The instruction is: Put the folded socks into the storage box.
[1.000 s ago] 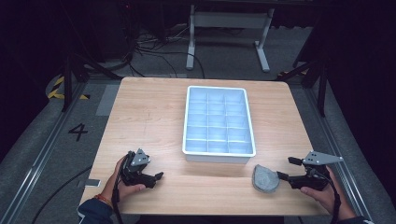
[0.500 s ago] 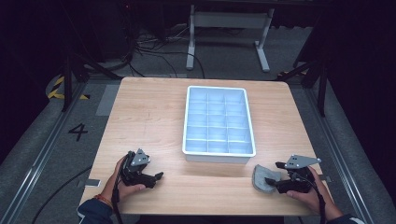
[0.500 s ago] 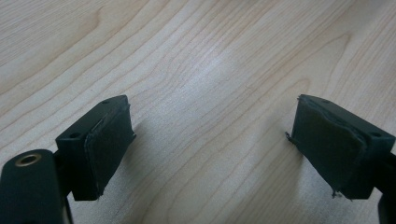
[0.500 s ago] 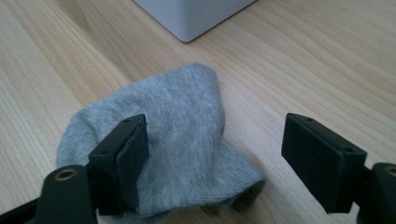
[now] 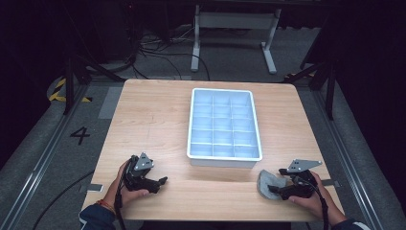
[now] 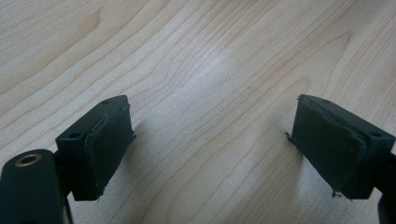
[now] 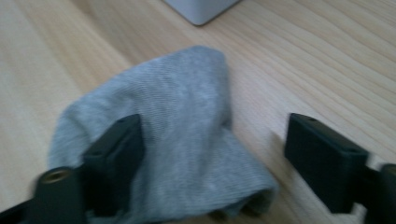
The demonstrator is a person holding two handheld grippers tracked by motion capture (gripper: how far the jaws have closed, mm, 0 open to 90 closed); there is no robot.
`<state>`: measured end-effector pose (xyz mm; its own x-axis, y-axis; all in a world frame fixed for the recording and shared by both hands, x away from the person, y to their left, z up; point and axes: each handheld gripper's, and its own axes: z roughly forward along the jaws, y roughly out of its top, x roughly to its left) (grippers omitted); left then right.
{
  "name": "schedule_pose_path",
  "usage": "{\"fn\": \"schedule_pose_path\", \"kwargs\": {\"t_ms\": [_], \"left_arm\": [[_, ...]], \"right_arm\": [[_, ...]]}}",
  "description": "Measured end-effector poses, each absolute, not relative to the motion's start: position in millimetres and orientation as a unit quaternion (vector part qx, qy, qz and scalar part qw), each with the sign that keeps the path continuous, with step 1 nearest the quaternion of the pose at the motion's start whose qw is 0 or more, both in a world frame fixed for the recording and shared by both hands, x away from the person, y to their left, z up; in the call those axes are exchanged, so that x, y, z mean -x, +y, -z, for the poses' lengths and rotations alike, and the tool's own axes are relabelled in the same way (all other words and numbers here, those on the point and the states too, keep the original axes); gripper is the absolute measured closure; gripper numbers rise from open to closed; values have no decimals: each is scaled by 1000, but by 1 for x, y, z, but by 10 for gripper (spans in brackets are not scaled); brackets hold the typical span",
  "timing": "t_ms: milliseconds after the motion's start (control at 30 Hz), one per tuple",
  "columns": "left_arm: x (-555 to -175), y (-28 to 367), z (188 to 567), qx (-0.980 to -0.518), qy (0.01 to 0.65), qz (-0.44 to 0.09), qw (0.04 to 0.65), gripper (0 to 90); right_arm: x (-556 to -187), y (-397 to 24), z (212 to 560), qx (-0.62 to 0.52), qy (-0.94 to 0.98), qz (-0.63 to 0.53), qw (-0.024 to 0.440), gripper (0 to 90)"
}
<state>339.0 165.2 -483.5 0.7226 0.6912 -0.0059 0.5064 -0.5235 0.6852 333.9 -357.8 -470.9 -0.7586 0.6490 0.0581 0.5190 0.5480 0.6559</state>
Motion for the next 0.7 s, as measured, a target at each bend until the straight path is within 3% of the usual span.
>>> {"fn": "schedule_pose_path", "kwargs": {"t_ms": [33,267,433,700], "left_arm": [[-339,165,483,-863,347,-133,341,128],[-339,165,483,-863,347,-134,342,129],[-339,165,483,-862,347,-135,343,129],[-339,165,483,-862,347,-135,343,129]], "right_arm": [[-332,-356,468,-316,881,-343,76,439],[-330,-352,466,-297,889,-344,58,626],[-328,-350,464,-288,892,-343,56,693],[-328,-354,464,-276,891,-355,61,727]]}}
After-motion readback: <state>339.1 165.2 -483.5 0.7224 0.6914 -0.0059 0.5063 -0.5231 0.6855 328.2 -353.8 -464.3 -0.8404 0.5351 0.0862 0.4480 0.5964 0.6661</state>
